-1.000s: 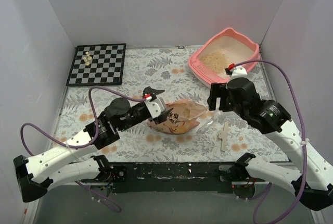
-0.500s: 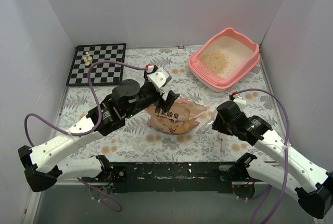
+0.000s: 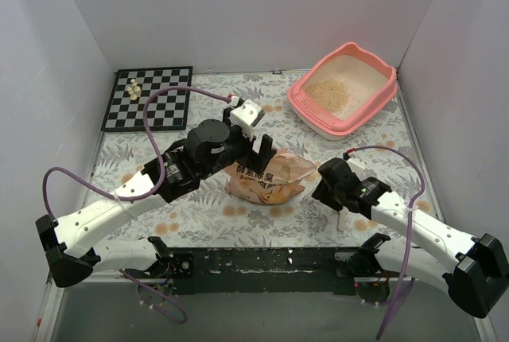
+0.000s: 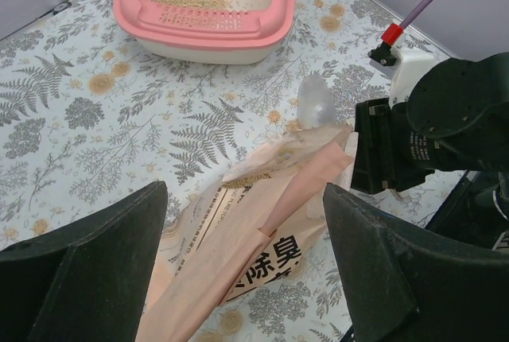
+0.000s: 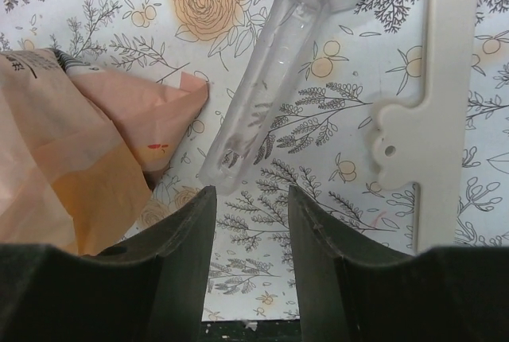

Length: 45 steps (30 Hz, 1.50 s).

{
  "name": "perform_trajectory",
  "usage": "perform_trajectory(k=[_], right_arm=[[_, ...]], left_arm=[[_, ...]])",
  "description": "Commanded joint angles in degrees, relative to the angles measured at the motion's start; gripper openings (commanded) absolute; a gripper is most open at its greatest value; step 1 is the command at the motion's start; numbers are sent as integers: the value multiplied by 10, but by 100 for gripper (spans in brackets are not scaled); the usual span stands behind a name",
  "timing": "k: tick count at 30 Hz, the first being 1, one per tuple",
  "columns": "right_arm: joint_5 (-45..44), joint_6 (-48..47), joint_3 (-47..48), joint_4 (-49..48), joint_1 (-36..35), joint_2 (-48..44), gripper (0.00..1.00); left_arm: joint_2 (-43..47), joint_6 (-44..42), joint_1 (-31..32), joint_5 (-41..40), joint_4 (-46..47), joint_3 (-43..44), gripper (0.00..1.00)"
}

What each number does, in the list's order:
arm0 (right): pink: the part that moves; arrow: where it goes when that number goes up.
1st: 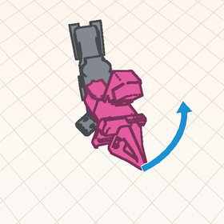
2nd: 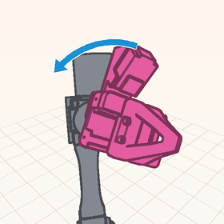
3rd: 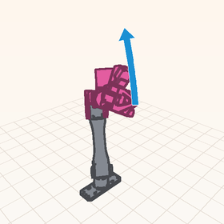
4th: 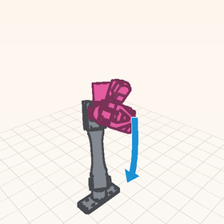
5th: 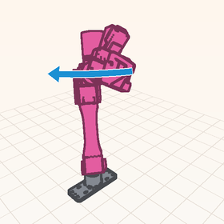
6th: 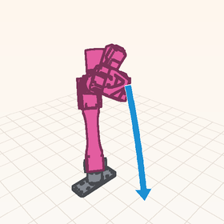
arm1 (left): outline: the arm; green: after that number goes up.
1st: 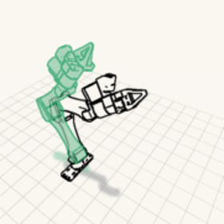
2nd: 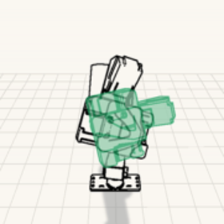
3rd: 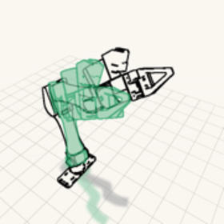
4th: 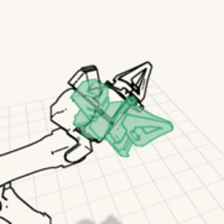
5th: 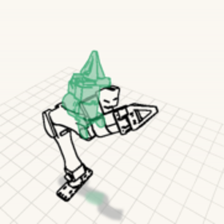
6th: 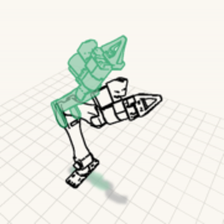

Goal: Fill the litter box with clean litter

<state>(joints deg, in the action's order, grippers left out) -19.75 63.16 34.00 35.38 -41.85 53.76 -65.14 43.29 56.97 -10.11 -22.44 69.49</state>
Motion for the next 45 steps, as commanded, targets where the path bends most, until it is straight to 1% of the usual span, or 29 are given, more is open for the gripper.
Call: perform_trajectory(k=[1,11,18,19,20,21,22,26,30,34,37,41,45], right_arm=[[-10,34,-4,-48,1,27,48],[-12,57,-28,-93,3,91,44],[-9,71,-42,-123,4,134,41],[-9,72,-42,-124,4,139,38],[-11,73,-42,-124,4,143,29],[-14,74,-42,-121,4,144,10],[-21,79,-41,-116,3,141,2],[-58,63,-16,-78,4,112,1],[-106,7,63,-4,4,84,1],[-134,-38,140,71,4,53,1],[-125,-75,177,84,4,29,1],[-94,-156,231,76,4,12,1],[-48,-251,337,132,4,14,1]], left_arm=[[17,27,0,-9,-9,7,80],[28,26,0,10,-6,-15,83],[36,28,0,3,-3,-30,83],[37,29,0,-1,-2,-32,84],[40,31,0,-3,-2,-37,84],[41,31,0,-6,2,-39,84],[41,30,0,-11,2,-43,84],[41,31,0,-24,4,-44,84],[29,32,0,-41,-1,-17,84],[-16,23,0,-84,-37,40,84],[-41,14,0,-71,-40,74,84],[-67,-24,0,-15,-6,83,87],[-93,-31,0,15,-12,113,88]])
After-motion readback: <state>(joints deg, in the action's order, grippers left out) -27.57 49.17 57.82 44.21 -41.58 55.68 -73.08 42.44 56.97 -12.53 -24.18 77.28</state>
